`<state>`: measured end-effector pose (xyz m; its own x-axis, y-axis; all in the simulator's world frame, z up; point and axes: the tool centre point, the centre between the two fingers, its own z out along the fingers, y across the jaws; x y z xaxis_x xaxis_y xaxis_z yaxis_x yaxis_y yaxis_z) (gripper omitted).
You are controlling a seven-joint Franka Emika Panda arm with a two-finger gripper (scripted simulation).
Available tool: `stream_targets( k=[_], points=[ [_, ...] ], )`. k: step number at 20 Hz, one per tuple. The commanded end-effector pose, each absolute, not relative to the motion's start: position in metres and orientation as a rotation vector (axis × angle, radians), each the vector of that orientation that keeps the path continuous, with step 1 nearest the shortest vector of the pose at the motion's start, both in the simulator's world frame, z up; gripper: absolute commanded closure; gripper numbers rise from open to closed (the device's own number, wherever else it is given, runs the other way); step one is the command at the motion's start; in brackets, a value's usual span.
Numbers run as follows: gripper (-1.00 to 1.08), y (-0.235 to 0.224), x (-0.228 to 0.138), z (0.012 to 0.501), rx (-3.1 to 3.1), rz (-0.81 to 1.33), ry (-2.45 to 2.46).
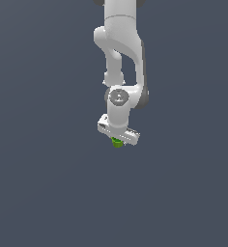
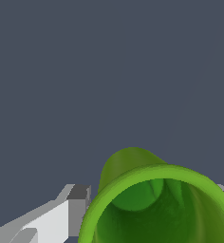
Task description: Pick up the object and move it to a goal position.
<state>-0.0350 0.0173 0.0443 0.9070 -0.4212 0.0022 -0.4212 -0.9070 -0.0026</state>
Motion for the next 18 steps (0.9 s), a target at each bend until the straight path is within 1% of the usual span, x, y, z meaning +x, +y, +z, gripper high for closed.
stream_targets(
  k=[1, 6, 10, 18],
  points=[
    [1.08, 0.015, -0.036, 0.043, -3.066, 0.000, 0.683],
    [1.08, 0.016, -0.036, 0.046, -3.066, -0.001, 0.682],
    [1.08, 0.020, -0.035, 0.058, -3.066, -0.001, 0.682],
    [1.08, 0.036, -0.033, 0.111, -3.066, -0.001, 0.682]
  ],
)
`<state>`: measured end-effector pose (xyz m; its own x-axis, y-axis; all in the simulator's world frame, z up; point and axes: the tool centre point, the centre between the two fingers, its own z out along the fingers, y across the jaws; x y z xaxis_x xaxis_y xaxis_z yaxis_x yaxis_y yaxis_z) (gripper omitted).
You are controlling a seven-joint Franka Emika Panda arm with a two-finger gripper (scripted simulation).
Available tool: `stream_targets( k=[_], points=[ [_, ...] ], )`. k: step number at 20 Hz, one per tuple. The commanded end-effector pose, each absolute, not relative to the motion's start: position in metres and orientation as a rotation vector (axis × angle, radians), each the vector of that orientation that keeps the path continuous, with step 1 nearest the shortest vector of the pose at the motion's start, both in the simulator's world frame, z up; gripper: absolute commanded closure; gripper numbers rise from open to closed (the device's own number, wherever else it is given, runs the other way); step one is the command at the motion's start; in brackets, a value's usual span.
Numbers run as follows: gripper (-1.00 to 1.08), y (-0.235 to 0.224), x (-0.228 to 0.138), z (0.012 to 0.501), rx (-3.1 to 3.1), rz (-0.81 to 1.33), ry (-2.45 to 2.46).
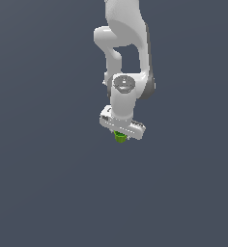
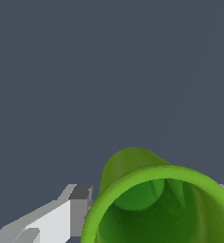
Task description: Pick up the object and move it to a goal position.
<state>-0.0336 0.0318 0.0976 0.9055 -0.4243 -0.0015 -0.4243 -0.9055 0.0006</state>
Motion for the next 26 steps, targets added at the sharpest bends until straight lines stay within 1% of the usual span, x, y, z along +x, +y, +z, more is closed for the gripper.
stream_targets(
  k=[1, 26],
  points=[
    [1.08, 0.038, -0.032, 0.120, 3.067, 0.001, -0.683],
    [1.08, 0.117, -0.014, 0.383, 3.065, 0.001, -0.684]
  ],
)
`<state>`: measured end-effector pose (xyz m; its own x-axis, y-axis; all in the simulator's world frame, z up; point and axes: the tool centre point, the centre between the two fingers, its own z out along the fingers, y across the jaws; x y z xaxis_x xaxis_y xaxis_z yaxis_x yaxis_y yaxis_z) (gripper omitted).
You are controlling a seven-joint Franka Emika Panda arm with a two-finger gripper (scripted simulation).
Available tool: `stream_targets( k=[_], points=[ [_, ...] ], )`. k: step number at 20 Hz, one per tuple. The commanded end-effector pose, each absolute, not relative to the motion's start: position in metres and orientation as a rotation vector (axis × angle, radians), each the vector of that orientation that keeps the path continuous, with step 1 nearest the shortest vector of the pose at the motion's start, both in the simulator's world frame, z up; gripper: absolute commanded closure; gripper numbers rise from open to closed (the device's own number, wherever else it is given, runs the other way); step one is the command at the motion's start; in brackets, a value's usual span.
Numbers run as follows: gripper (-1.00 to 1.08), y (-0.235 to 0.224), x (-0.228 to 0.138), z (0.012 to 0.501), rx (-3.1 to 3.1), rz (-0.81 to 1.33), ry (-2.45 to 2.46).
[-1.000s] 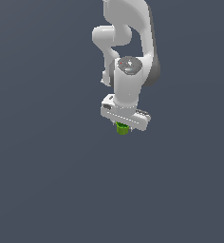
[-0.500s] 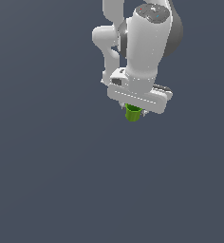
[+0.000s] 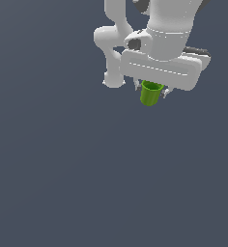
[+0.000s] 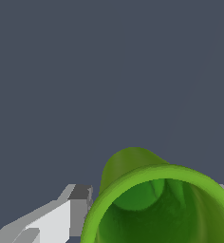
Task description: Pick up the object and move it to a goal position.
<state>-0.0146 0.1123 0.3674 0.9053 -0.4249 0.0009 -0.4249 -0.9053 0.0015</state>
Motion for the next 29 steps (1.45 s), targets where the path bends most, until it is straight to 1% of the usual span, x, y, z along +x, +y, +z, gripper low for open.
stream_targets(
  k=[1, 8, 14, 21, 29],
  points=[
    [1.08, 0.119, -0.013, 0.392, 3.065, 0.001, -0.684],
    [1.08, 0.136, -0.007, 0.445, 3.066, 0.001, -0.683],
    [1.08, 0.147, -0.002, 0.479, 3.066, 0.000, -0.683],
    [1.08, 0.153, 0.001, 0.499, 3.066, 0.000, -0.683],
    [1.08, 0.155, 0.003, 0.506, 3.066, 0.000, -0.683]
  ],
)
